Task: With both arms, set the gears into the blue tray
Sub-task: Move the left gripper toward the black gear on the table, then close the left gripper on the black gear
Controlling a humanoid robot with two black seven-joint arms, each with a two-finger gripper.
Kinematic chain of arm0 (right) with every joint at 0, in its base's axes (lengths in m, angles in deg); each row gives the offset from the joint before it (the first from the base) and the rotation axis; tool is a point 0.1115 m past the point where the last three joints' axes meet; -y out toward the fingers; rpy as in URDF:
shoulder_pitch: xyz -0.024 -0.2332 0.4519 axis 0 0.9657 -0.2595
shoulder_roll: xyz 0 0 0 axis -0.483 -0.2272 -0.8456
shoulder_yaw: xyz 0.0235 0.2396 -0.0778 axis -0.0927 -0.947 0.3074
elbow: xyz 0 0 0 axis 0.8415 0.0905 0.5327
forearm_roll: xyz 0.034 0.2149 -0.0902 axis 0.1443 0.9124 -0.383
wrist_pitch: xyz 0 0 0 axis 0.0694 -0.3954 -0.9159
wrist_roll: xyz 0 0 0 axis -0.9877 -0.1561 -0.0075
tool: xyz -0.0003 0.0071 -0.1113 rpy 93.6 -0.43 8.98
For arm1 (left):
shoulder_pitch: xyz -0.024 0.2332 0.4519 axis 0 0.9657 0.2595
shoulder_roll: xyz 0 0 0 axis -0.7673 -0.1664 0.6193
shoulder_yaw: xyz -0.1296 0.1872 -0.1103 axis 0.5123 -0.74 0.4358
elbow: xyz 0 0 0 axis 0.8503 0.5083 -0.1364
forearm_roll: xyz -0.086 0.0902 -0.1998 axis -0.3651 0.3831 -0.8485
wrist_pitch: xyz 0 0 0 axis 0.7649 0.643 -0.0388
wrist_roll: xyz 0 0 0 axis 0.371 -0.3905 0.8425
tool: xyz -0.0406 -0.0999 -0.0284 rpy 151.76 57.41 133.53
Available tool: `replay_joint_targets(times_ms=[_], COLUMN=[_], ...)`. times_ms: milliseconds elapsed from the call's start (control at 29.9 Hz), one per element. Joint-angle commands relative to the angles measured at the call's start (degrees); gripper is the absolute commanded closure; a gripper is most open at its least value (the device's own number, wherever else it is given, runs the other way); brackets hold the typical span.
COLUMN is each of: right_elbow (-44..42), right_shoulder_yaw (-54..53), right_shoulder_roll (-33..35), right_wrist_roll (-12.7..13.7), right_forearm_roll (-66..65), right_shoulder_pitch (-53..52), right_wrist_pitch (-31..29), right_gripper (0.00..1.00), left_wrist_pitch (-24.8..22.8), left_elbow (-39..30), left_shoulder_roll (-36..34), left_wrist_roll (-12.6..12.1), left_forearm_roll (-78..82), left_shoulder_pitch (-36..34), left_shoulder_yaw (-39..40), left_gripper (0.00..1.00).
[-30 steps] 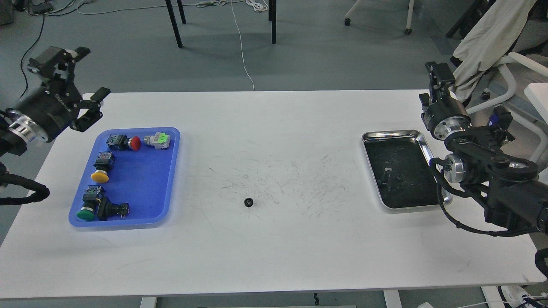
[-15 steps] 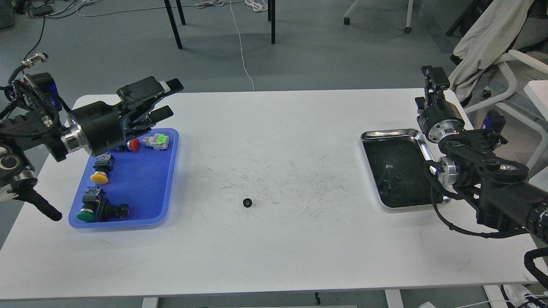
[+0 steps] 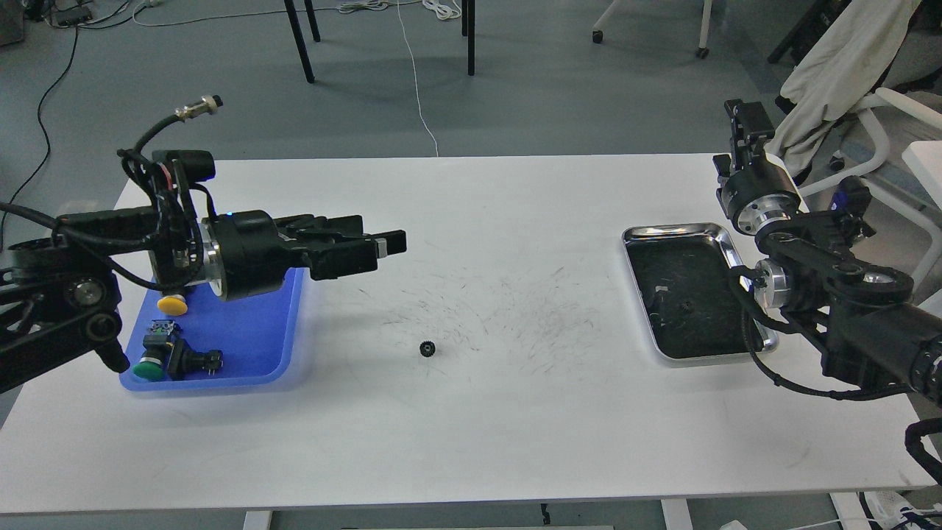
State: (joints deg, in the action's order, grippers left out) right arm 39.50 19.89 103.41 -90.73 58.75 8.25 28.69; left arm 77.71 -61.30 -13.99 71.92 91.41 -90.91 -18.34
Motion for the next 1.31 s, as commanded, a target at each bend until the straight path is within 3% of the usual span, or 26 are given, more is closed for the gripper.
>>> replay_joint_targets(times_ms=[0, 100, 201, 402, 469, 602, 770, 971, 1138, 1272], right_elbow=[-0.1, -0.1, -0.1, -0.3, -0.7, -0.8, -0.8, -0.8, -0.9, -0.8], right_shoulder_yaw=[0.3, 0.3, 0.4, 0.7, 0.7, -0.4, -3.2, -4.0, -3.7, -3.8], right_shoulder_roll=[0.2, 0.5, 0.8, 1.8, 2.0, 4.2, 4.9, 5.0, 4.6, 4.2], right_wrist_roll=[0.0, 0.0, 0.0, 0.0, 0.0, 0.0, 0.0, 0.0, 0.0, 0.0], right_forearm_roll=[-0.1, -0.1, -0.2, -0.2, -0.3, -0.1, -0.1, -0.1, -0.2, -0.2], right_shoulder_pitch=[-0.5, -0.7, -0.8, -1.6, -1.9, -3.3, -2.7, -1.2, -1.1, -1.4], right_wrist_pitch=[0.0, 0.0, -0.1, -0.1, -0.4, -0.4, 0.0, 0.2, 0.0, 0.1], right_gripper=[0.06, 0.06, 0.06, 0.06, 0.06, 0.06, 0.06, 0.06, 0.06, 0.06], left_wrist_pitch=[1.2, 1.2, 1.7, 5.7, 5.8, 6.5, 9.0, 12.2, 12.5, 14.1], left_elbow=[0.2, 1.6, 3.1, 7.5, 10.4, 16.7, 23.1, 31.7, 32.2, 34.4], left_shoulder_roll=[1.5, 2.3, 7.7, 13.8, 16.0, 21.9, 26.7, 32.2, 32.0, 31.5], left_wrist_roll=[0.1, 0.7, 1.5, 1.8, 2.1, 4.6, 5.2, 8.0, 11.6, 13.7], left_forearm_roll=[5.8, 13.6, 20.0, 26.5, 27.2, 27.5, 31.9, 32.6, 33.7, 37.6], left_shoulder_pitch=[-1.4, -1.1, -0.8, -0.7, -0.7, 0.7, 2.9, 5.9, 8.7, 9.4], left_shoulder_yaw=[-0.7, -0.8, -1.3, -3.2, -3.8, -4.2, -4.3, -4.4, -4.4, -5.5], left_gripper=[0.03, 0.03, 0.03, 0.09, 0.15, 0.15, 0.17, 0.21, 0.22, 0.32])
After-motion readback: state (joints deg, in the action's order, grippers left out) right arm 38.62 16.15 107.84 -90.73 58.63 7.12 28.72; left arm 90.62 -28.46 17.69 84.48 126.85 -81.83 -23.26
